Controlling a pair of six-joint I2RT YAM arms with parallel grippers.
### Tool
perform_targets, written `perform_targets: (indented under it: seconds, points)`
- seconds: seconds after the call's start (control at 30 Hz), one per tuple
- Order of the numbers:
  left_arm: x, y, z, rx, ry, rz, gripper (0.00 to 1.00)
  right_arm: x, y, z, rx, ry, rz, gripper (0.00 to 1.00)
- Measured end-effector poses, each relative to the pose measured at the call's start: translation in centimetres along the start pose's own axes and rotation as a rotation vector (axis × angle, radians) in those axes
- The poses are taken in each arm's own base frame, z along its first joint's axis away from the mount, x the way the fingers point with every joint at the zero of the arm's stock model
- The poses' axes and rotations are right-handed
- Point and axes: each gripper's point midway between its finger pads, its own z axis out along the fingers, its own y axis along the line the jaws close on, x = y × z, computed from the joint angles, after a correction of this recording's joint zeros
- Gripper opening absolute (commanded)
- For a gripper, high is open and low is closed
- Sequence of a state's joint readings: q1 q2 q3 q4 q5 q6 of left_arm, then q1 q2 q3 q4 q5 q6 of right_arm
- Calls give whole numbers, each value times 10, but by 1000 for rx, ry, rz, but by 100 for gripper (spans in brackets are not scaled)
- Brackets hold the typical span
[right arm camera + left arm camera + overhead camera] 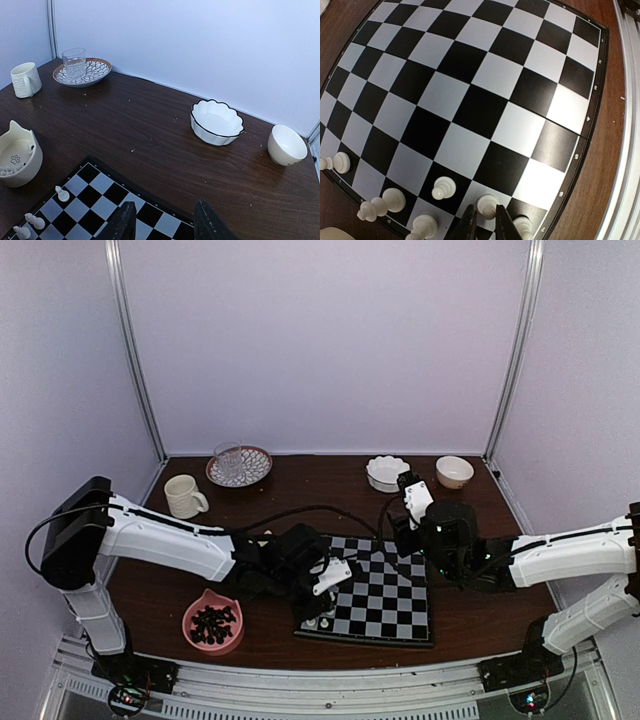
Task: Set up the chess pieces on the board
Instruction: Place the pawn at g2.
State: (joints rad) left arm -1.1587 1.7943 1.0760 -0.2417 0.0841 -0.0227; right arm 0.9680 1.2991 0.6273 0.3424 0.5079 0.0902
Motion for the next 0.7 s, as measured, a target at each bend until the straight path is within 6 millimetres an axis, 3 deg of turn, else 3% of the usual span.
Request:
perform_targets:
  seconds: [0.53, 0.7]
  points:
    - [-3, -1, -2, 2, 2, 2, 19, 0, 2, 0, -10, 0, 1, 42]
    - [-17, 0, -22, -19, -48, -10, 19, -2, 1, -1, -10, -10, 8, 43]
